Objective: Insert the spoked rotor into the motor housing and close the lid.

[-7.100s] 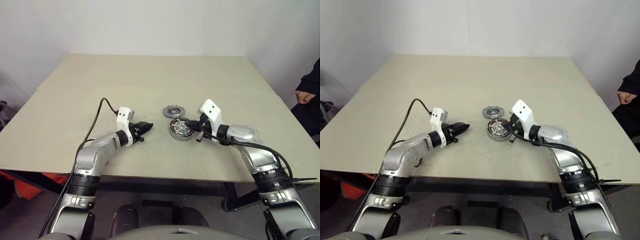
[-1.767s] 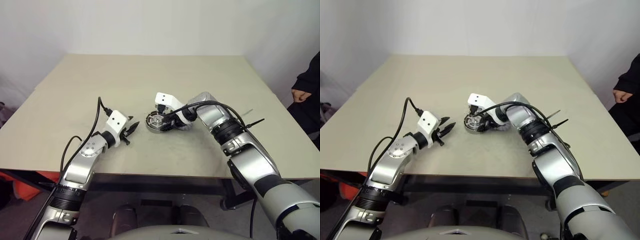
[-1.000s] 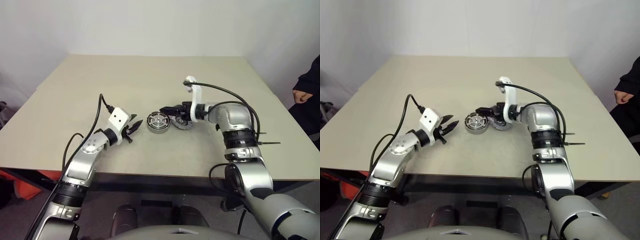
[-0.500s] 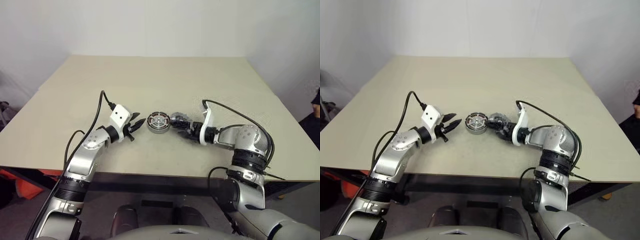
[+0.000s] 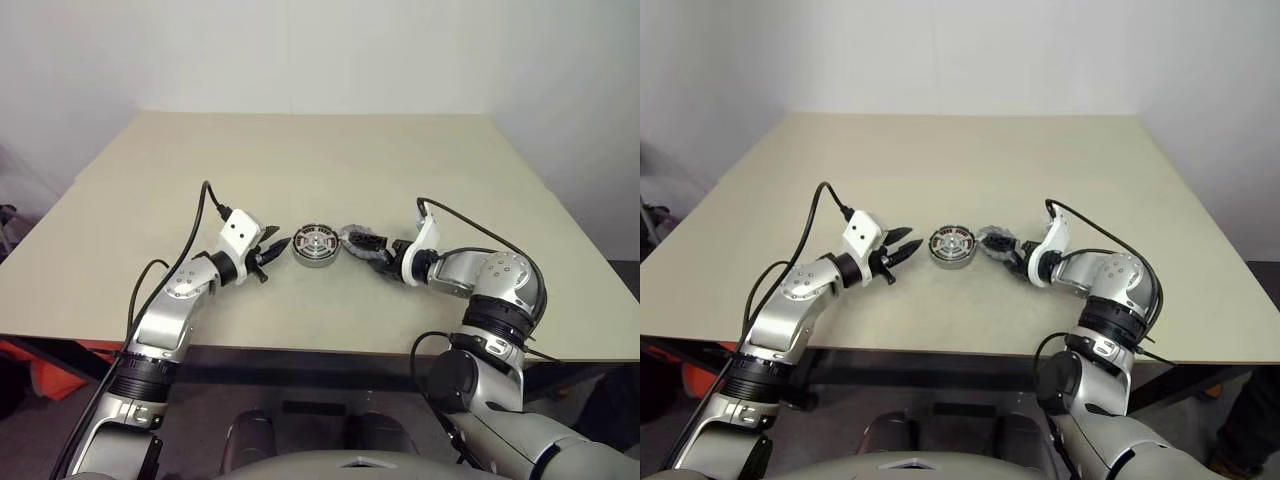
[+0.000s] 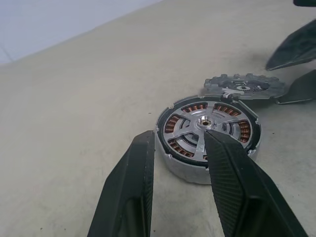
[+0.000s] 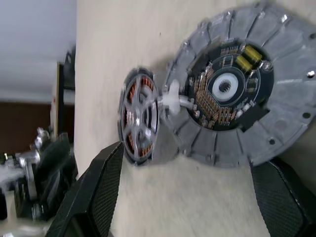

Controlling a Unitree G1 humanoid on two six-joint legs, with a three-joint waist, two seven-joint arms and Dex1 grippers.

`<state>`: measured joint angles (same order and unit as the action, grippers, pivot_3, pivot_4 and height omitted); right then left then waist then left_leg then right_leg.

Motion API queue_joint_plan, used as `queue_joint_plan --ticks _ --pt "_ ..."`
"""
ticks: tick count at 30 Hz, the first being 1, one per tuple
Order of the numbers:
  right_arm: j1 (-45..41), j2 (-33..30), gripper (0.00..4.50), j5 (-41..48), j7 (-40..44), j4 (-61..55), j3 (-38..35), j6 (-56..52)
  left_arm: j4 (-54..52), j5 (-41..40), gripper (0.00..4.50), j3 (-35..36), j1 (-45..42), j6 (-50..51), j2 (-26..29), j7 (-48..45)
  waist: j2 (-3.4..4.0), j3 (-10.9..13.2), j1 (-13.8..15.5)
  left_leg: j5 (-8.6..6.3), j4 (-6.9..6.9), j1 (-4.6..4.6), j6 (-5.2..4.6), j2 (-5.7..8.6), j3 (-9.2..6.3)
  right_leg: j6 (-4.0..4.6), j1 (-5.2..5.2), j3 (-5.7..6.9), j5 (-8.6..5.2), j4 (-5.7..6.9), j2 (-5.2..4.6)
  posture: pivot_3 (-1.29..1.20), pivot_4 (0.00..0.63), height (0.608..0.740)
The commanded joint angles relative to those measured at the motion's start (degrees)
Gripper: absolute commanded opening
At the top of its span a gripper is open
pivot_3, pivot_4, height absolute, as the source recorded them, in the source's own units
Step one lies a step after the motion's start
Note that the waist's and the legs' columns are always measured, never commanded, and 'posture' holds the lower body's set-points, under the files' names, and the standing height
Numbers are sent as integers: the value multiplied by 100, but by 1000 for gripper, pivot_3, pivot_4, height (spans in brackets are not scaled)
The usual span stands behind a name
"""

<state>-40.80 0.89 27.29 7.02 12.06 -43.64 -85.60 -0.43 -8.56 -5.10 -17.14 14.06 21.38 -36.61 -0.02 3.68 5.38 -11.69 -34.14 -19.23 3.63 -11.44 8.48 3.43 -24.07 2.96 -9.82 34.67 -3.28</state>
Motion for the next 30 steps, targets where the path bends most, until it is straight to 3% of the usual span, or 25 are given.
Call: queue_joint_plan --ticks 1,6,10,12,13,14,15,16,18,20,21,30 --pt "-160 97 4479 -72 -507 320 -276 713 -176 51 1669 25 -76 -81 110 -23 0 0 -3 -1 0 11 -2 3 0 0 8 1 0 -2 -1 0 0 740" --pt "-212 294 4479 117 -804 644 -285 1494 -242 70 1669 2 -40 -65 152 -24 40 -2 -40 -3 6 27 -7 -32 -7 -4 65 97 -2 -112 -5 0 0 740" --pt "-235 377 4479 288 -860 855 -100 1927 -270 77 1669 3 -27 -55 175 -32 110 32 -135 -9 11 61 -17 -68 -34 -5 170 321 -1 -261 -80 0 0 740" --pt "-322 415 4479 349 -843 1054 49 2186 -285 78 1669 10 -23 -44 189 -33 167 72 -137 -24 20 108 -43 -156 -56 -5 288 485 -2 -351 -125 0 0 740" --pt "-356 421 4479 382 -816 1136 121 2310 -293 80 1669 9 -20 -39 194 -28 118 71 -96 -27 33 111 -48 -180 -58 -33 296 472 -36 -233 -141 0 0 740" --pt "-405 429 4479 441 -782 1227 154 2403 -299 76 1669 7 -18 -35 202 -24 -31 51 -5 -26 22 120 -48 -176 41 -78 296 330 -252 200 -201 0 0 740" --pt "-446 430 4479 482 -747 1302 195 2481 -305 76 1669 7 -15 -31 206 -21 -49 53 33 -22 -3 161 -41 -166 185 -74 277 72 -524 470 -188 0 0 740" --pt "-499 441 4479 537 -687 1388 229 2602 -317 83 1669 4 -3 -30 207 -14 -11 34 121 -46 -22 203 -3 -84 166 -43 186 55 -563 496 -189 0 0 740" --pt "-579 451 4479 633 -583 1530 305 2792 -341 102 1669 -9 30 -33 203 3 28 11 204 -83 75 85 33 34 -9 -38 103 51 -567 464 -177 0 0 740" --pt "-657 454 4479 728 -478 1650 396 2912 -369 116 1669 -28 60 -29 196 23 37 4 177 129 153 28 123 -14 -21 -25 60 58 -510 401 -86 0 0 740" --pt "-687 448 4479 759 -419 1692 447 2951 -382 119 1669 -35 69 -23 193 32 36 4 166 165 126 0 119 -30 -16 19 51 66 -457 401 -70 0 0 740" --pt "-721 464 4479 1312 272 1223 965 2961 -451 130 1669 -42 190 -13 172 111 37 4 146 122 126 -93 52 -38 -14 57 15 78 -407 306 -54 0 0 740"
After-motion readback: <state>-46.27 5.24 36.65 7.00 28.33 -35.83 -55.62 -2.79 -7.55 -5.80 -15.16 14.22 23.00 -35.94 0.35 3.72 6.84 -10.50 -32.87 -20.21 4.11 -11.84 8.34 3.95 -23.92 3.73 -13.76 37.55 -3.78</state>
